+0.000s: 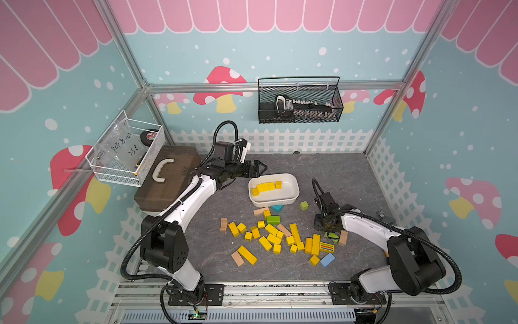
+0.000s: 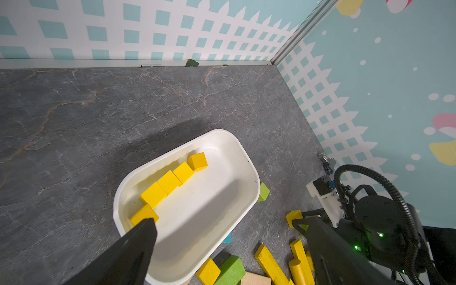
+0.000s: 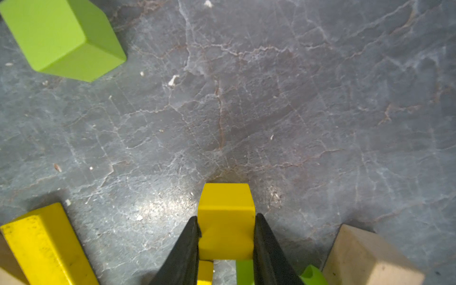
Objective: Pick out the yellow building blocks
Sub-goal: Pick up the building block from the center of the board.
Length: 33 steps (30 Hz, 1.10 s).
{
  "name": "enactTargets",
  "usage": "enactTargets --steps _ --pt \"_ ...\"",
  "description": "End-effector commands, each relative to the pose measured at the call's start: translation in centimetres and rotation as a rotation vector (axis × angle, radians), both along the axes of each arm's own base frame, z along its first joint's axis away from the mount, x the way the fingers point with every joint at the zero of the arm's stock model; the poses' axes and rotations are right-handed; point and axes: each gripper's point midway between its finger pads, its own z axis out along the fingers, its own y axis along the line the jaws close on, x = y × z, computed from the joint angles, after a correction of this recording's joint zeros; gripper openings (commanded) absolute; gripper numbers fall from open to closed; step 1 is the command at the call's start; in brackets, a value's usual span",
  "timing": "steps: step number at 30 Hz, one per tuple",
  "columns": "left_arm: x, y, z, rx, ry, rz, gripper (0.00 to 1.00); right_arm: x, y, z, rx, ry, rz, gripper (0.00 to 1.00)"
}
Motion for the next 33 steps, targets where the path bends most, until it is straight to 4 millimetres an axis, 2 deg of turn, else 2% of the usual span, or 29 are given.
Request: enactTargets --steps 1,10,14,19,24,30,33 --pt "0.2 -0.1 1.0 0.01 -0.033 -0.007 1.0 0.4 0.1 0.4 0.012 -0.009 -0.014 0.28" --pt "0.1 -0.2 1.3 0.008 -0.037 -0.01 1.0 0.5 0.2 0.6 0.02 -0.018 -0.011 0.24" --pt "0.1 -0.2 1.2 0.01 -0.037 -0.008 1.0 1.2 0.8 1.5 0.04 -0.037 0.018 0.24" --pt "0.0 -0.2 1.2 0.019 -0.041 -0.01 1.0 4.0 2.7 5.0 0.112 -0.138 0.042 0.24" --pt "-0.1 -0.6 0.9 0.028 -0.037 -0.017 1.0 8.2 5.9 9.2 0.206 -0.221 0.097 0.24" --pt "-0.1 -0.6 0.9 0.035 -0.041 -0.017 1.0 12.2 8.3 11.6 0.238 -0.251 0.143 0.25" --pt "-0.1 -0.5 0.9 0.037 -0.04 -0.017 1.0 13.9 9.4 11.7 0.241 -0.241 0.165 0.25"
